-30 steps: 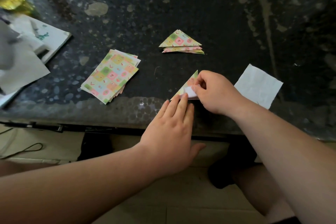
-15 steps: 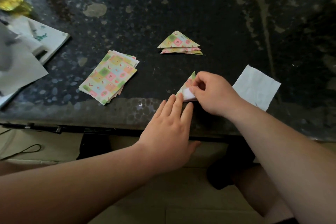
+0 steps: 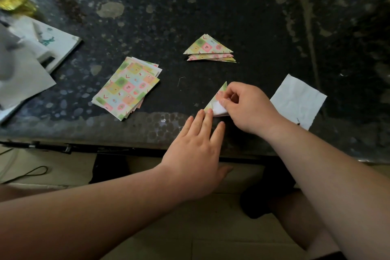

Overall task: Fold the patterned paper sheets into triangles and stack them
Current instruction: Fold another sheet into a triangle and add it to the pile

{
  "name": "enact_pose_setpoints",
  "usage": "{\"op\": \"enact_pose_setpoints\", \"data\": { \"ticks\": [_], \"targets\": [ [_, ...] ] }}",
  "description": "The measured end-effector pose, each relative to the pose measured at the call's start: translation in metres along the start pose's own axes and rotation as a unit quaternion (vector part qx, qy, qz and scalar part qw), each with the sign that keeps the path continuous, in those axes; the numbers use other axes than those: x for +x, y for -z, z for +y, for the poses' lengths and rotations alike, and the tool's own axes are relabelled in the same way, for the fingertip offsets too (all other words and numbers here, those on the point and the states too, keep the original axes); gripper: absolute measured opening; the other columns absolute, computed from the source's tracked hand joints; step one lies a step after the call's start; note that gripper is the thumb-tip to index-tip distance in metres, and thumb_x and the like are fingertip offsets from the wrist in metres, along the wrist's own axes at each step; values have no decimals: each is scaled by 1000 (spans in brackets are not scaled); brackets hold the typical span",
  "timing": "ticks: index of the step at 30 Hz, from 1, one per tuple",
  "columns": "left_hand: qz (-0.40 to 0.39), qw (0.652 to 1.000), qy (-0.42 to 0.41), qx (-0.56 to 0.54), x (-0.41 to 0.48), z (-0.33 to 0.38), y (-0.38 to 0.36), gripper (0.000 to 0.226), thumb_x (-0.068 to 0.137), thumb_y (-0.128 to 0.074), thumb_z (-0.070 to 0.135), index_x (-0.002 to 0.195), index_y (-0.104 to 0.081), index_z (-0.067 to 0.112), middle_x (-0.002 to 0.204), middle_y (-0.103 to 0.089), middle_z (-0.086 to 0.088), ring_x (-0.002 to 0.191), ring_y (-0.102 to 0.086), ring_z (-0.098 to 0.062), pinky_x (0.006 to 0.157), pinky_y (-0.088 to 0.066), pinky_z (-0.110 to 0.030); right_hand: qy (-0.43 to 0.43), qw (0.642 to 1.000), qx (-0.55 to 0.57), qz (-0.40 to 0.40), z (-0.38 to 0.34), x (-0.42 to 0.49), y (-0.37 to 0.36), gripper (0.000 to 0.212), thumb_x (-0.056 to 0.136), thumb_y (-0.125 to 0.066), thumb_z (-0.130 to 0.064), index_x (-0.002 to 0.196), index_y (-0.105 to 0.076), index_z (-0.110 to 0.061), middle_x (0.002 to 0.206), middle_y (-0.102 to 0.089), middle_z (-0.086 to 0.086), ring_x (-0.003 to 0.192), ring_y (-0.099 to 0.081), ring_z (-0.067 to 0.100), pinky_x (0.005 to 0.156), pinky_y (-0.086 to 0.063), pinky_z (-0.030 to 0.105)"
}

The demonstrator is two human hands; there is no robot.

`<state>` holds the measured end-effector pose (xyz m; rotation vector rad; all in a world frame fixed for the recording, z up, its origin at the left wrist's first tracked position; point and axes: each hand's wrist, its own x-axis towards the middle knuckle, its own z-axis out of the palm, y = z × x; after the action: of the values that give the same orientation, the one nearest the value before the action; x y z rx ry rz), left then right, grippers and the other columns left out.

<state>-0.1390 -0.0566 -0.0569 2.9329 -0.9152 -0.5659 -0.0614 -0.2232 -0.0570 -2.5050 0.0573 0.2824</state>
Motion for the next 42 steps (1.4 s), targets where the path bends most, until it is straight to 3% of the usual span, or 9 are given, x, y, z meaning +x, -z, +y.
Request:
{"op": "enact_pose_setpoints", "data": {
  "ticks": [7, 18, 24, 30, 32, 35, 38, 40, 42],
  "targets": [
    [-4, 1000, -3, 14, 1, 0, -2, 92, 99, -24, 71, 160, 14, 14, 166, 20, -21, 154, 21, -34, 127, 1, -52, -51, 998, 16, -19, 1, 5, 13, 7, 94, -72, -28, 93, -66, -28, 89, -63, -10, 83, -61, 9, 64, -45, 22],
    [-6, 999, -1, 41, 2, 4, -3, 90, 97, -19, 74, 160, 13, 17, 165, 20, -24, 154, 19, -37, 125, 0, -55, -28, 996, 24, -80, 5, -1, 28, 23, 87, -82, -23, 104, -69, -31, 89, -68, -9, 80, -65, 8, 69, -49, 19],
    [-9, 999, -3, 52, 3, 5, -4, 90, 97, -19, 74, 160, 15, 18, 164, 24, -24, 153, 23, -37, 125, 1, -55, -41, 997, 26, -62, 5, 0, 23, 19, 88, -80, -18, 101, -70, -28, 85, -68, -10, 73, -65, 5, 60, -43, 15],
    [-17, 999, -16, 37, 3, 6, -4, 89, 98, -18, 73, 161, 12, 19, 164, 24, -22, 152, 25, -36, 126, 4, -51, -45, 996, 49, -54, 7, 0, 22, 21, 87, -81, -18, 101, -70, -28, 86, -70, -8, 75, -67, 7, 66, -49, 20],
    [-1, 1000, -16, 3, 2, 6, -1, 87, 98, -22, 72, 162, 4, 19, 168, 15, -19, 155, 18, -33, 127, 0, -48, -45, 996, 50, -50, 7, 0, 22, 21, 87, -81, -18, 102, -70, -27, 87, -70, -8, 76, -67, 7, 67, -49, 19],
    [85, 988, 3, -128, 10, -3, 13, 73, 100, -41, 60, 158, -26, 19, 166, -24, -8, 154, -16, -24, 124, -15, -38, -48, 995, 74, -50, 7, 1, 21, 21, 86, -81, -14, 96, -69, -28, 84, -71, -6, 73, -67, 8, 68, -49, 22],
    [138, 947, 108, -271, 29, -22, 26, 57, 97, -62, 42, 146, -45, 19, 144, -48, -2, 132, -43, -21, 110, -32, -31, -49, 993, 96, -52, 8, 2, 23, 25, 84, -82, -13, 87, -66, -32, 83, -72, -5, 71, -69, 11, 72, -52, 25],
    [122, 911, 193, -345, 42, -38, 32, 55, 94, -68, 40, 142, -49, 21, 132, -56, 3, 116, -55, -15, 95, -41, -27, -45, 991, 112, -59, 7, 1, 27, 23, 85, -82, -14, 90, -67, -32, 86, -73, -5, 74, -72, 12, 76, -57, 29],
    [83, 912, 211, -343, 47, -48, 38, 45, 93, -70, 41, 132, -57, 24, 114, -64, 9, 99, -60, -10, 81, -43, -25, -39, 991, 119, -56, 7, -2, 30, 21, 86, -82, -17, 94, -70, -31, 88, -73, -4, 81, -72, 15, 73, -59, 30]
  ]
}}
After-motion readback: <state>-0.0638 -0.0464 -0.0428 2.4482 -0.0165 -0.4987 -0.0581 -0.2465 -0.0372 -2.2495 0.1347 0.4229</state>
